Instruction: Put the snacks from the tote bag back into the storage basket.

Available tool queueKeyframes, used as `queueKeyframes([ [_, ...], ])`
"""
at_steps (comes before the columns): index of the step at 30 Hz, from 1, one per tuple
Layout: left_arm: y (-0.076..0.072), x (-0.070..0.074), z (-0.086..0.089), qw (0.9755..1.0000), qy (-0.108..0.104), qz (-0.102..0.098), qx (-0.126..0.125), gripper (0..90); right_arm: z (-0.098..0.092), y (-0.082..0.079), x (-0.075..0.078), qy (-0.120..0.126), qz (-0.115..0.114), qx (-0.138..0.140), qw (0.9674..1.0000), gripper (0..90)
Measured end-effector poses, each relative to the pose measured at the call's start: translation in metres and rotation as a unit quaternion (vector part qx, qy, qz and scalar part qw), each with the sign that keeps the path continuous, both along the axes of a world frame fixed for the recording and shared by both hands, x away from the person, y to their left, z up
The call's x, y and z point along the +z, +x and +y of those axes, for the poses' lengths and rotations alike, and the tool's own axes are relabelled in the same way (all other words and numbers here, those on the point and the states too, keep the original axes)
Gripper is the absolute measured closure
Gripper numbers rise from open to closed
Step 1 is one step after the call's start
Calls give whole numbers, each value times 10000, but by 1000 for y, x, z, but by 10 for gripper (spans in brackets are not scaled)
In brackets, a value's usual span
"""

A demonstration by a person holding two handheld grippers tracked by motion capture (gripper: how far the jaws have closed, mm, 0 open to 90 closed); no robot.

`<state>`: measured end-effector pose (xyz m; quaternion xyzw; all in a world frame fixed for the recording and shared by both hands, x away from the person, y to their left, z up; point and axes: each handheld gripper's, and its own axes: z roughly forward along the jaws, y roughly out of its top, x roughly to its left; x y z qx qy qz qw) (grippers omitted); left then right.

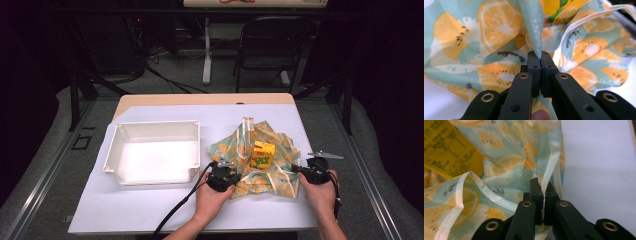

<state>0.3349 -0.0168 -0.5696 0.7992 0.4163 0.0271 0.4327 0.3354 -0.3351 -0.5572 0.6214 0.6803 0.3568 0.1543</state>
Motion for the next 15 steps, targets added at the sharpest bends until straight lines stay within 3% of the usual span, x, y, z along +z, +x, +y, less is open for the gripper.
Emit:
queueKeyframes([
  [3,-1,0,0,10000,10,-46,36,883,0,-2,2,-111,-88,3,9999,818],
  [6,-4,1,-1,9997,85,-209,12,882,1,-12,16,65,-557,-122,9984,652],
  [10,-6,1,-3,9994,156,-324,4,879,5,-32,48,70,-1407,-72,9900,545],
  [12,-6,1,-3,9994,175,-310,-16,879,8,-39,62,-86,-1709,123,9852,498],
  [15,-6,1,-3,9993,190,-327,18,880,18,-42,73,-22,-1904,366,9810,454],
])
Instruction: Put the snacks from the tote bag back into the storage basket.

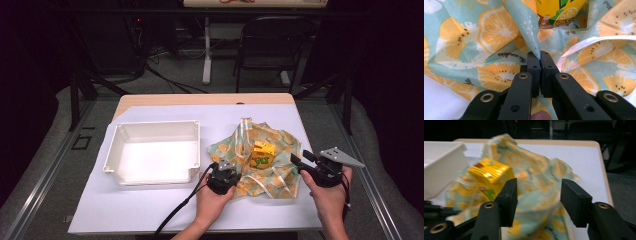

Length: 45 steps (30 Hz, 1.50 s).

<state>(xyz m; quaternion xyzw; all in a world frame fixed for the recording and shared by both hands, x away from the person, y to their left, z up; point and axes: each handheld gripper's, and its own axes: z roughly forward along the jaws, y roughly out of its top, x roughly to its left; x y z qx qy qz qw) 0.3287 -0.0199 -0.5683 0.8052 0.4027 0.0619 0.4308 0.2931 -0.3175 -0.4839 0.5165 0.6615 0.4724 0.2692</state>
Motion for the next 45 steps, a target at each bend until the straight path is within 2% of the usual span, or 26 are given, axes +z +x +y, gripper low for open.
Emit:
queueKeyframes([
  [4,0,0,0,10000,51,-28,-15,879,20,2,9,-14,-199,131,9997,386],
  [6,0,0,-1,10000,25,0,-7,879,30,7,11,101,-205,388,9990,360],
  [9,1,0,0,10000,19,24,-23,879,39,16,10,-77,-246,732,9970,311],
  [12,1,0,0,10000,39,20,-32,879,39,30,6,-86,-79,964,9953,267],
  [17,1,-1,-1,10000,24,66,-20,879,38,43,1,-177,-7,1146,9933,250],
  [21,1,-1,-1,10000,36,74,-24,879,38,57,-2,-212,110,1484,9886,222],
  [26,2,-1,-1,9999,36,89,-37,879,40,69,-8,-401,267,1942,9798,222],
  [28,2,-1,-1,10000,34,84,-35,879,40,70,-9,-419,285,1984,9788,222],
  [31,2,-1,-1,9999,36,88,-36,879,41,78,-18,-531,439,2226,9725,233],
  [37,2,-1,-2,10000,47,78,-34,879,44,87,-23,-738,461,2587,9620,239],
  [40,2,-1,-2,10000,49,80,-35,879,45,92,-23,-720,418,2794,9566,246],
  [41,2,-1,-2,10000,49,80,-35,879,45,92,-23,-720,418,2794,9566,246],
  [42,2,-1,-2,10000,52,77,-35,879,46,95,-25,-649,432,2880,9545,259],
  [43,2,-1,-2,9999,51,78,-38,879,46,95,-25,-649,432,2880,9545,259],
  [44,2,-1,-2,9999,48,82,-40,880,47,99,-29,-637,480,2946,9523,268],
  [45,2,-1,-2,9999,47,85,-41,880,47,100,-31,-583,513,2970,9517,277],
])
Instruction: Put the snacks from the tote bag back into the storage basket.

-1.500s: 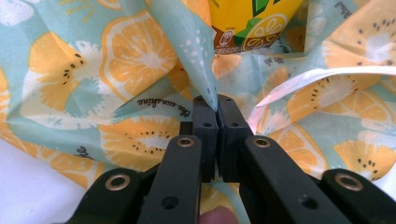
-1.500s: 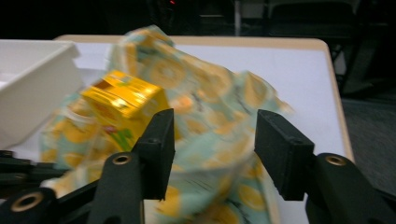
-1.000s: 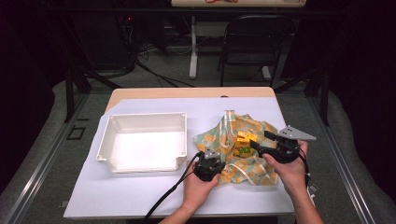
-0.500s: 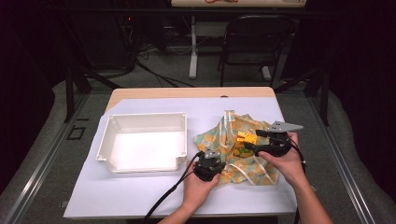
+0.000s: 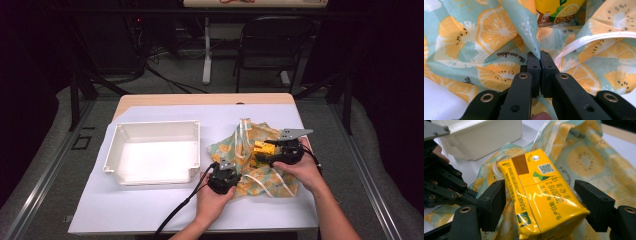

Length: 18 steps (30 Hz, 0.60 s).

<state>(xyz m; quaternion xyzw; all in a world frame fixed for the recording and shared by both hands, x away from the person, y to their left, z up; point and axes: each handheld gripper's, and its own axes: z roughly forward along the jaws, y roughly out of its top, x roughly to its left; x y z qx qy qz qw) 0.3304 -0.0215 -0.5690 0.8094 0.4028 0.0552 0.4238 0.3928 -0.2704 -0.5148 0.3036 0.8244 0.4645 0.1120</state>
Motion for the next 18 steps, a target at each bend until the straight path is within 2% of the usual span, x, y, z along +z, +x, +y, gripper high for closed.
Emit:
queueKeyframes([
  [3,0,0,0,10000,-2,3,-2,880,2,2,-6,-61,88,163,9998,347],
  [4,0,0,0,10000,-4,10,-12,881,2,1,-7,-114,60,165,9998,400],
  [5,0,0,0,10000,-5,6,-6,881,2,1,-6,-162,21,172,9997,489],
  [6,0,0,0,10000,-4,3,-4,881,2,-1,-5,-185,-47,162,9997,503],
  [10,0,0,0,10000,-4,1,-2,880,5,-5,-2,-368,-52,66,9993,517],
  [15,0,0,1,10000,-12,7,-8,878,7,-10,3,-380,-29,37,9993,521],
  [17,1,0,1,10000,-33,16,25,869,8,-14,9,-328,-74,-2,9994,522],
  [18,1,0,2,9999,-131,82,49,850,7,-17,17,-101,-51,-152,9998,522],
])
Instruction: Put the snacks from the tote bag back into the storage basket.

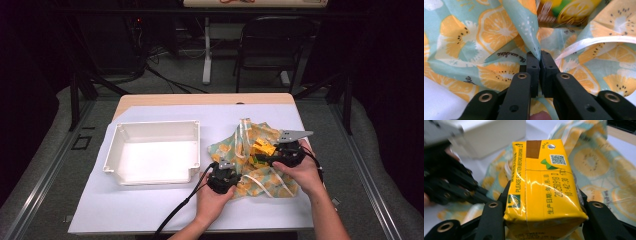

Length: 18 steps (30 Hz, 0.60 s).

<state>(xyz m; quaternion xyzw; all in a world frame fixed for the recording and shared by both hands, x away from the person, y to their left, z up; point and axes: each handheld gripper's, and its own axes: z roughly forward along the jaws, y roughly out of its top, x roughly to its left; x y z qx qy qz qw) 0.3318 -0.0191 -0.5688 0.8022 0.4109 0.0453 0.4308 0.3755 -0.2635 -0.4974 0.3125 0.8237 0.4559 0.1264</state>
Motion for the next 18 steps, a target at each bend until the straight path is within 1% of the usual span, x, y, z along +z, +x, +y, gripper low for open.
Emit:
queueKeyframes([
  [1,0,0,0,10000,0,0,0,841,0,0,0,0,0,0,10000,522],
  [2,-1,1,2,9998,-145,-103,-2,826,-1,-3,9,7,-46,-168,9998,522],
  [3,-2,2,3,9997,-184,-153,-34,813,-2,-4,14,-18,-66,-281,9996,523],
  [4,-3,3,4,9995,-221,-234,-6,800,-3,-6,18,6,-93,-412,9991,523],
  [5,-4,6,6,9994,-225,-247,-71,779,-5,-7,21,95,-83,-533,9985,523],
  [6,-4,6,6,9994,-225,-247,-71,748,-7,-9,25,155,-86,-598,9981,523],
  [7,-5,14,10,9986,-337,-404,-86,709,-8,-10,29,219,-107,-674,9974,523],
  [8,-5,14,10,9986,-337,-404,-86,678,-8,-10,29,219,-107,-674,9974,523],
  [9,-7,26,14,9972,-449,-599,-44,646,-8,-13,37,283,-142,-766,9966,523],
  [10,-7,32,16,9964,-512,-671,-7,619,-8,-14,39,281,-168,-782,9964,523],
  [11,-7,32,16,9964,-512,-671,-7,563,-7,-15,42,318,-149,-813,9961,523],
  [12,-6,42,19,9945,-583,-862,65,514,-6,-16,44,314,-133,-808,9961,523],
  [13,-5,49,21,9928,-692,-969,96,478,-5,-16,45,375,-126,-832,9957,523],
  [14,-4,54,23,9919,-731,-1034,109,442,-4,-18,47,378,-125,-850,9956,523],
  [16,-3,61,24,9903,-750,-1161,112,371,-2,-20,50,372,-91,-860,9956,523],
  [18,-3,64,23,9884,-683,-1355,55,320,1,-22,52,406,-110,-886,9952,523],
])
